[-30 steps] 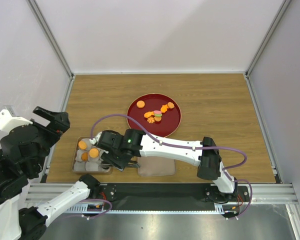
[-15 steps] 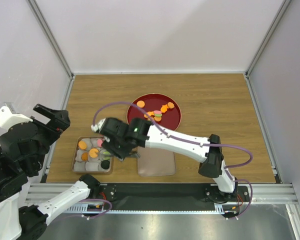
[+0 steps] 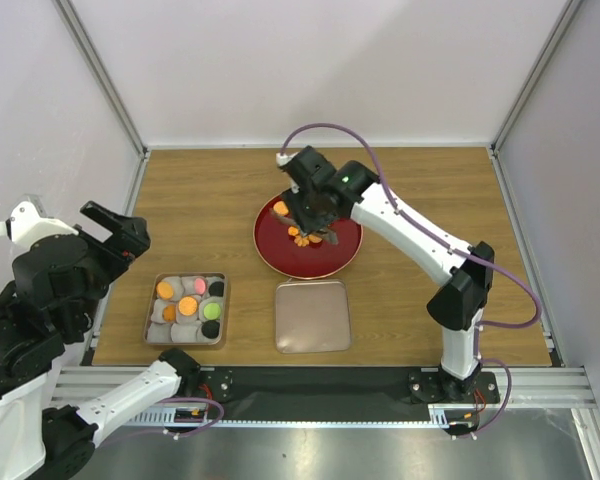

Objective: Pack the cookies

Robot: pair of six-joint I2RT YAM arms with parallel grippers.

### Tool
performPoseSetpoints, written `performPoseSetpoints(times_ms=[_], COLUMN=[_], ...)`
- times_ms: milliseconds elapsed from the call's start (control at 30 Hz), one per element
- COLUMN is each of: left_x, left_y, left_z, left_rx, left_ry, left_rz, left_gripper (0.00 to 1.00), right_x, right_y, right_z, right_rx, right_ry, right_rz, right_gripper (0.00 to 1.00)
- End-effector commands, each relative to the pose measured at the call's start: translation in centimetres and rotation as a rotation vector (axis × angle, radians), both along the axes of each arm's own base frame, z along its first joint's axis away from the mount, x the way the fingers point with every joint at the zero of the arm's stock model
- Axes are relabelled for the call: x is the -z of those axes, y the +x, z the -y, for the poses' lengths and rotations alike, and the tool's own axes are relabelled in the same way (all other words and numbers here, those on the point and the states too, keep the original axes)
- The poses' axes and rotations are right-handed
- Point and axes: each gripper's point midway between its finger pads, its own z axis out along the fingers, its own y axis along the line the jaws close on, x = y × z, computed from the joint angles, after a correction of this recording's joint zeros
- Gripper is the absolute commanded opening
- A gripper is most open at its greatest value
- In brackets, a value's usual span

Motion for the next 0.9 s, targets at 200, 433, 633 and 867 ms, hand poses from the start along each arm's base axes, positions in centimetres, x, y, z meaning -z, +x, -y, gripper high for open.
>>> performPoseSetpoints(times_ms=[200, 433, 633, 867], left_x=[0.8, 0.8, 1.1, 1.2], left_y=[1.0, 1.5, 2.1, 2.4], left_z=[0.3, 0.2, 0.9, 1.2], left_rx=[-0.035, -0.051, -0.034, -0.018], left_ry=[-0.040, -0.016, -0.008, 0.004], left_rz=[0.031, 0.026, 0.015, 0.012], left_gripper=[1.00, 1.00, 1.00, 1.00], right_x=[2.2, 3.6, 4.3, 5.6], right_y=[4.3, 2.9, 1.6, 0.9], right_z=[2.7, 4.3, 6.4, 7.2], right_rx=[0.083, 0.110, 0.159, 0.193], right_ry=[0.010, -0.048, -0.088, -0.098], right_rz=[-0.049, -0.119, -0.159, -0.203], right_gripper=[0.48, 0.47, 0.48, 0.48])
